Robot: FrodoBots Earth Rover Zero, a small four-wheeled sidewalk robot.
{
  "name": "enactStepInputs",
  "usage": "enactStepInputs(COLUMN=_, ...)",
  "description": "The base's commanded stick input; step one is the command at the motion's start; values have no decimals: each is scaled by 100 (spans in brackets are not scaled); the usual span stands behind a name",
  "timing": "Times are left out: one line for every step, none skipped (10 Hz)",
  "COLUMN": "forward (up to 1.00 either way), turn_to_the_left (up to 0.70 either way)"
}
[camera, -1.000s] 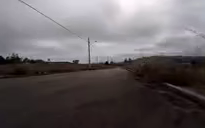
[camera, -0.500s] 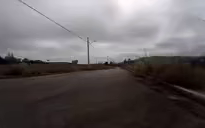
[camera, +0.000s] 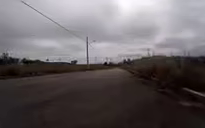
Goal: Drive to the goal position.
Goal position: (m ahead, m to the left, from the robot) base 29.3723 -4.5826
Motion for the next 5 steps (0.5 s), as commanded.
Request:
enactStepInputs(forward=70, turn_to_the_left=0)
enactStepInputs(forward=70, turn_to_the_left=0)
enactStepInputs(forward=70, turn_to_the_left=0)
enactStepInputs(forward=70, turn_to_the_left=0)
enactStepInputs(forward=70, turn_to_the_left=0)
